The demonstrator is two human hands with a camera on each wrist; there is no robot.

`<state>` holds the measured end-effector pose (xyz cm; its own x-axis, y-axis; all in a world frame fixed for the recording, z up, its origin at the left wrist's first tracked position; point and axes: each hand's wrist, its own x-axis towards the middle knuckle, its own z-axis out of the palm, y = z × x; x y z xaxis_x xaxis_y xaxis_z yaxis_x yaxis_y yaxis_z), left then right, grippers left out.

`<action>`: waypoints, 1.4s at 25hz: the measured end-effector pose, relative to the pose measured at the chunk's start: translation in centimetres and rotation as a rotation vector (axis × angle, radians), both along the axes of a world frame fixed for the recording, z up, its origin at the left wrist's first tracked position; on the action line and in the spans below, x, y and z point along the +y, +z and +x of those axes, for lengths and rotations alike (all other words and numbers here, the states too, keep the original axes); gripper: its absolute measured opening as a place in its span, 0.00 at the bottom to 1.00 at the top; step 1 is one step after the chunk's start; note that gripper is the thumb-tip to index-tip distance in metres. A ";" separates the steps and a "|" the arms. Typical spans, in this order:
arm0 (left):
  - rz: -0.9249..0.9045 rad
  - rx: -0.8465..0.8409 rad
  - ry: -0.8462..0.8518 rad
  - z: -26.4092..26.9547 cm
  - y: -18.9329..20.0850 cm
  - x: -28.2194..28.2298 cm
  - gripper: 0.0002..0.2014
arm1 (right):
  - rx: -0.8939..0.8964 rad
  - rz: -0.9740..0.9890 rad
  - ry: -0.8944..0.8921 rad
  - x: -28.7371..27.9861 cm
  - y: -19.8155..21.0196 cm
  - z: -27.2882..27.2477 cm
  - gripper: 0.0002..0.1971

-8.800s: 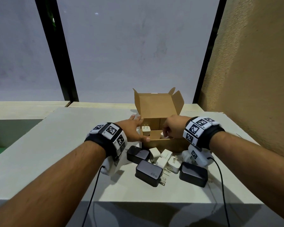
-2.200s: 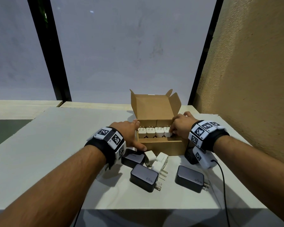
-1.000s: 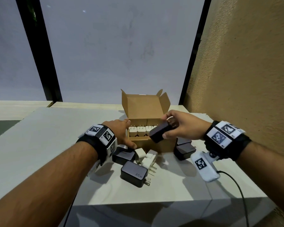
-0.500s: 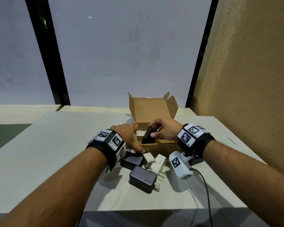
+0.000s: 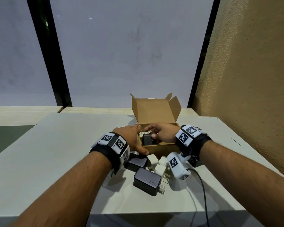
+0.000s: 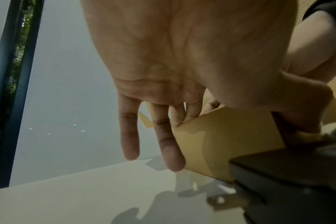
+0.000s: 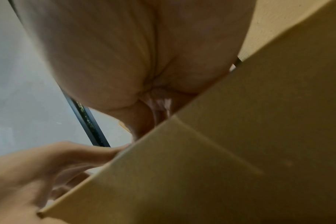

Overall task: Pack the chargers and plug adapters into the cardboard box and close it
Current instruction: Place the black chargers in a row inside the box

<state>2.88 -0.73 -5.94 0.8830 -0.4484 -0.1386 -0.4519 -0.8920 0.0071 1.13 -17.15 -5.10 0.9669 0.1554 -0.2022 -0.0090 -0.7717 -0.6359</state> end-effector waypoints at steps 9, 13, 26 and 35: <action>-0.002 -0.005 -0.015 0.1 0.1 0.0 0.52 | -0.092 -0.093 0.029 0.2 -0.5 0.2 0.20; 0.002 -0.015 -0.016 -0.1 0.1 0.1 0.55 | -0.084 -0.188 0.059 1.0 -0.8 0.5 0.22; 0.025 -0.010 -0.011 -0.3 0.2 0.0 0.54 | -0.142 -0.278 0.127 0.3 0.0 -0.4 0.16; 0.062 0.011 0.010 -0.8 0.6 -0.4 0.55 | -0.249 -0.462 -0.035 -10.2 2.3 -7.0 0.05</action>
<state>2.08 -1.11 -5.36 0.8859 -0.4295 -0.1751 -0.4427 -0.8956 -0.0434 -5.91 -27.37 -2.79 0.9975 0.0711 -0.0052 0.0684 -0.9741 -0.2157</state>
